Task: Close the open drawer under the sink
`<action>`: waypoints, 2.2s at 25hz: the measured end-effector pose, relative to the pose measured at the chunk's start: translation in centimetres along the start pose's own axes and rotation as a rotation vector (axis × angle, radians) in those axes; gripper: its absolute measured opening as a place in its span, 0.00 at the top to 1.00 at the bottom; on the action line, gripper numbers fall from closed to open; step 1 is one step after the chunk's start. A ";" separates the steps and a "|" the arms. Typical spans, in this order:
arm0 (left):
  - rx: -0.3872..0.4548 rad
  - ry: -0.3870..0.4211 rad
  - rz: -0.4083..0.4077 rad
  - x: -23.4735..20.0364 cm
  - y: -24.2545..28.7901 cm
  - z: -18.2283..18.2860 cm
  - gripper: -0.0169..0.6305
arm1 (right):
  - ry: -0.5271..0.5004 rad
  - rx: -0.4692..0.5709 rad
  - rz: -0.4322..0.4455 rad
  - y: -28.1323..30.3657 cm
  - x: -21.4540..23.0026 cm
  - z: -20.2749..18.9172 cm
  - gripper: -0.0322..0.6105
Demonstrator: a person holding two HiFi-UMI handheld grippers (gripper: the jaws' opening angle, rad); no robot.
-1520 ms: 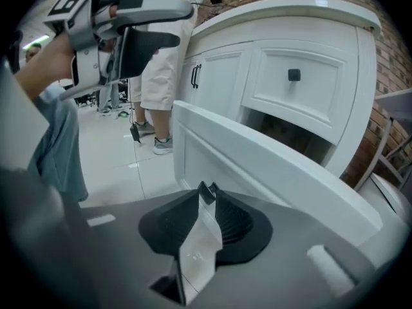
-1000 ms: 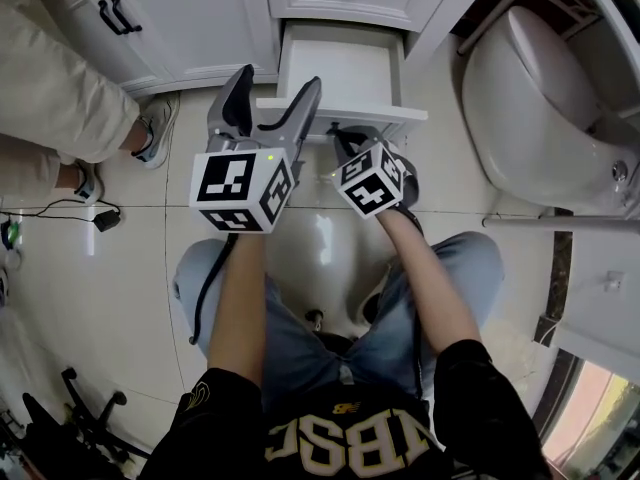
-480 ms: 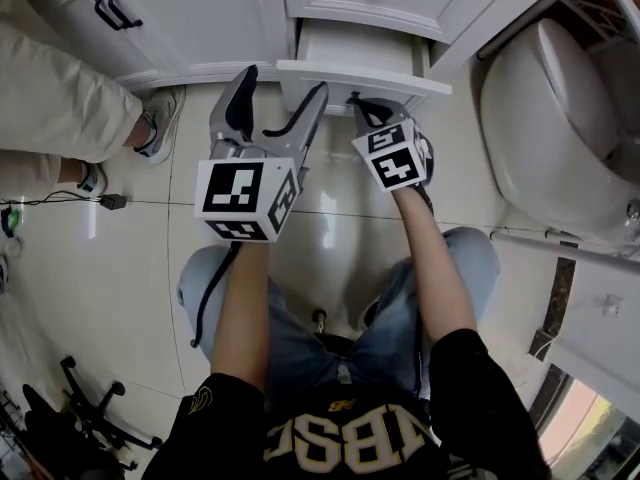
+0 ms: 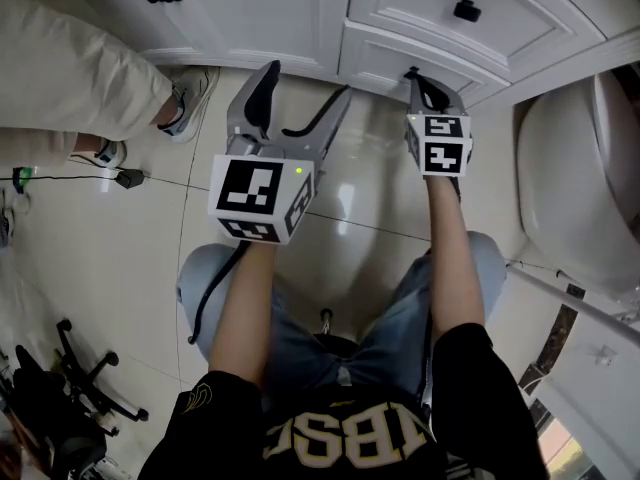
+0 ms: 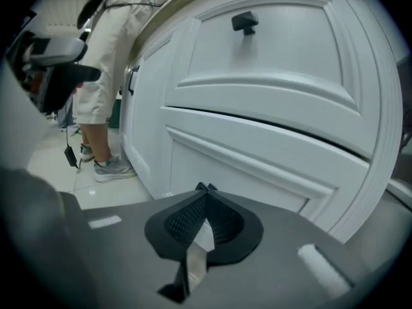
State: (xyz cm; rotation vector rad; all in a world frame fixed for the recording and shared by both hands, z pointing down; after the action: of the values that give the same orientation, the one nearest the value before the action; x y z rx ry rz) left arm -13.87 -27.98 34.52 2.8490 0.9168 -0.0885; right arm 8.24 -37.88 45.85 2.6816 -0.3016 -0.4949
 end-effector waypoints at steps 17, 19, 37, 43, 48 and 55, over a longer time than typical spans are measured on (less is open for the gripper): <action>0.053 0.044 -0.057 3.3 -4.1 2.2 0.39 | 0.074 0.264 0.021 -9.9 -0.8 6.1 0.96; 0.079 0.060 -0.068 4.8 -4.9 3.0 0.39 | 0.142 0.300 -0.013 -12.6 -0.4 6.4 0.96; 0.173 0.154 -0.099 11.2 -10.4 5.7 0.41 | 0.324 0.569 -0.263 -33.3 2.6 8.0 0.35; 0.162 0.150 -0.021 10.9 -10.2 5.3 0.40 | 0.248 0.522 -0.332 -34.2 3.1 5.9 0.29; 0.166 0.149 -0.022 11.2 -10.0 5.5 0.40 | 0.298 0.468 -0.326 -33.4 3.8 5.3 0.29; 0.152 0.162 -0.041 12.2 -9.5 4.8 0.40 | 0.270 0.461 -0.315 -33.5 4.0 5.0 0.30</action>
State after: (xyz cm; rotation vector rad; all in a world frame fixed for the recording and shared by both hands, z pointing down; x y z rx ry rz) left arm -9.58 -14.09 27.36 3.0140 1.0412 0.0730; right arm 14.53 -10.59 26.44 3.2204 0.1043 -0.1524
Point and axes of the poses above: the fingertips, and each gripper's own axes: y forward along the fingers, x to its right, z out of its top, the point moved 8 cm from there along -y, backward along the fingers, and after that the axes turned 12 degrees about -z, right-handed, at the moved point
